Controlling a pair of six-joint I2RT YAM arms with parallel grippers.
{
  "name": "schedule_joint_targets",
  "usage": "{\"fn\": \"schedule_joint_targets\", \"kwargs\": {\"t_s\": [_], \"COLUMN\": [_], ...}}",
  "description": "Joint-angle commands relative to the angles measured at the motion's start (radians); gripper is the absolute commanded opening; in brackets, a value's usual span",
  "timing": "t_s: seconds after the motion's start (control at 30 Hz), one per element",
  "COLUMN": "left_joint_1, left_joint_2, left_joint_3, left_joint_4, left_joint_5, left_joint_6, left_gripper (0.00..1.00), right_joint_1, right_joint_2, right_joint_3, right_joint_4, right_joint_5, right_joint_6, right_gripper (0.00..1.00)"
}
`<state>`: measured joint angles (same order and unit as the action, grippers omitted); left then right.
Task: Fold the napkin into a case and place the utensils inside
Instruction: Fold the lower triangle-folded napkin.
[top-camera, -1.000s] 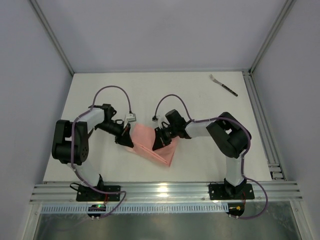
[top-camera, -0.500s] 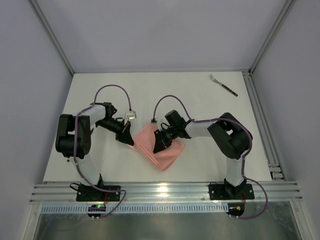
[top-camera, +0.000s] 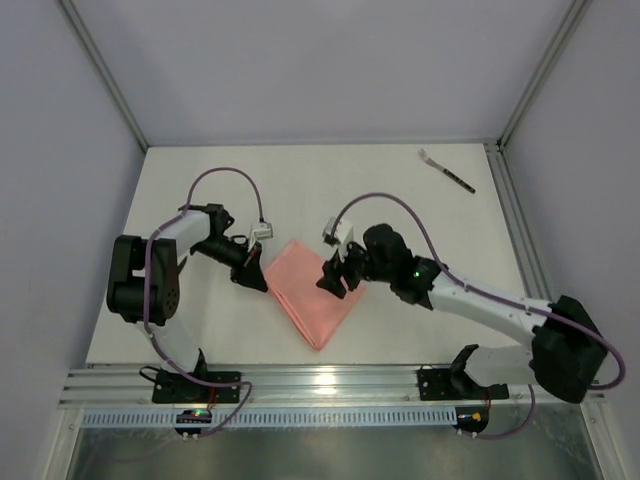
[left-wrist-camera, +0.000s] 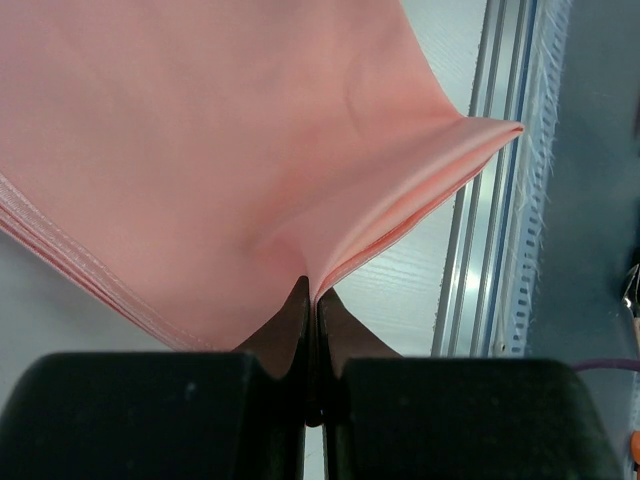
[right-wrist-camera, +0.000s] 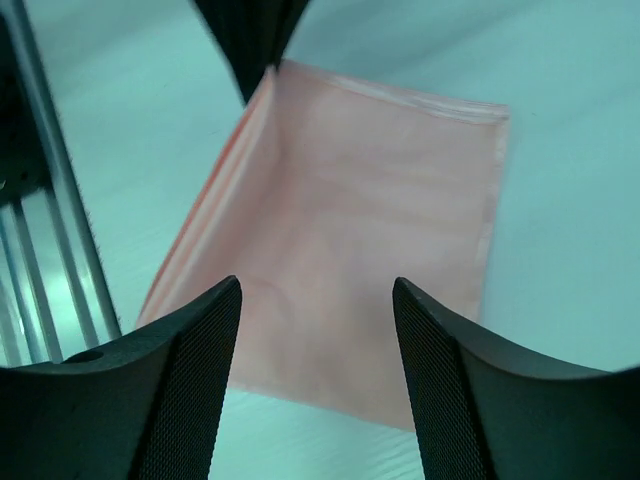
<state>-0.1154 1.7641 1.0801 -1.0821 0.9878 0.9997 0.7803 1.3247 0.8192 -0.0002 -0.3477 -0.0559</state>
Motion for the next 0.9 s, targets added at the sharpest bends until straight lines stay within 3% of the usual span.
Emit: {"fn": "schedule_joint_targets", "kwargs": {"t_s": [0.0, 0.13, 0.27, 0.33, 0.63, 0.77, 0.87], "left_joint_1": [-0.010, -0.013, -0.015, -0.017, -0.021, -0.021, -0.021], "left_joint_2": [-0.049, -0.064, -0.071, -0.072, -0.084, -0.078, -0.075], "left_joint_3": [-0.005, -0.009, -0.006, -0.009, -0.016, -0.014, -0.011], "left_joint_4": [-0.013, -0.010, -0.010, -0.010, -0.012, -0.016, -0.028], "left_joint_5": [0.014, 0.002, -0.006, -0.011, -0.017, -0.014, -0.011], "left_joint_6": [0.001, -0.010, -0.021, -0.026, -0.032, -0.026, -0.016], "left_gripper": [0.00, 0.00, 0.00, 0.00, 0.00, 0.00, 0.00], "right_joint_1": [0.189, 0.402, 0.542, 0.571, 0.623, 0.631, 0.631], "right_joint_2": [-0.172, -0.311, -0.280, -0.196, 0.106, 0.194, 0.241], "right_joint_3": [-0.223, -0.463, -0.477, -0.471, -0.436, -0.407, -0.402], "right_joint_4": [0.153, 0.316, 0.351, 0.406, 0.666, 0.715, 0.718], "right_joint_5": [0.252, 0.338, 0.528, 0.600, 0.616, 0.627, 0.697], "right_joint_6": [-0.177, -0.171, -0.157, -0.148, -0.116, -0.084, -0.042], "right_gripper": [0.67, 0.74, 0.76, 0.86, 0.86, 0.85, 0.75]}}
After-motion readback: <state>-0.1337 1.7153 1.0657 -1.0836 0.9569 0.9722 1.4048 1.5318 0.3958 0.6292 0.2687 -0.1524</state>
